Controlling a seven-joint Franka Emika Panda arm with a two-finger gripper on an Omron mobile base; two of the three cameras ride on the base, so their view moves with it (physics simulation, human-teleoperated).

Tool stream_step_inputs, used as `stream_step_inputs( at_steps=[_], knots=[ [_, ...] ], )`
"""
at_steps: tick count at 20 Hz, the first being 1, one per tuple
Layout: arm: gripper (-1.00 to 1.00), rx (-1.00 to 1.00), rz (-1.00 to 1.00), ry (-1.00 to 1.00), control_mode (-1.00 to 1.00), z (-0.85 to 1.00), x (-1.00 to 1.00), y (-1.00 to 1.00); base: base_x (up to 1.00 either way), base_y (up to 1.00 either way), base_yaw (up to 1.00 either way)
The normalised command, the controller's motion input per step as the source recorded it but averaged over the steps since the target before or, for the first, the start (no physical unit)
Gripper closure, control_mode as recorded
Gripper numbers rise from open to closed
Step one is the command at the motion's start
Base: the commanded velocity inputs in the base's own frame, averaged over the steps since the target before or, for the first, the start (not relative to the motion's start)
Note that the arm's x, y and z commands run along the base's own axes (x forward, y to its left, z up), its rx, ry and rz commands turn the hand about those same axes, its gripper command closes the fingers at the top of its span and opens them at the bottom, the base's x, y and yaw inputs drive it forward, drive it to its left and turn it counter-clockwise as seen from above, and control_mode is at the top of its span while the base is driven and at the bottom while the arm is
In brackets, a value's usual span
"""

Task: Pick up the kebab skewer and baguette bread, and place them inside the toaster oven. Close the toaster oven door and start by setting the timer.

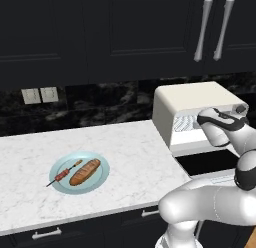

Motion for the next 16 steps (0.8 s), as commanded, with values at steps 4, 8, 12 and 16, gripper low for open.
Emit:
stream_step_inputs(
  at_steps=[4, 8, 12, 16],
  knots=[
    [-1.0, 0.0, 0.0, 0.0, -1.0, -0.19, 0.01, 0.0, 0.0, 0.0, 0.0],
    [-1.0, 0.0, 0.0, 0.0, -1.0, -0.3, 0.0, 0.0, 0.0, 0.0, 0.0],
    [-1.0, 0.0, 0.0, 0.0, -1.0, -0.33, -0.03, 0.0, 0.0, 0.0, 0.0],
    [-1.0, 0.0, 0.0, 0.0, -1.0, -0.51, -0.39, 0.0, 0.0, 0.0, 0.0]
  ],
)
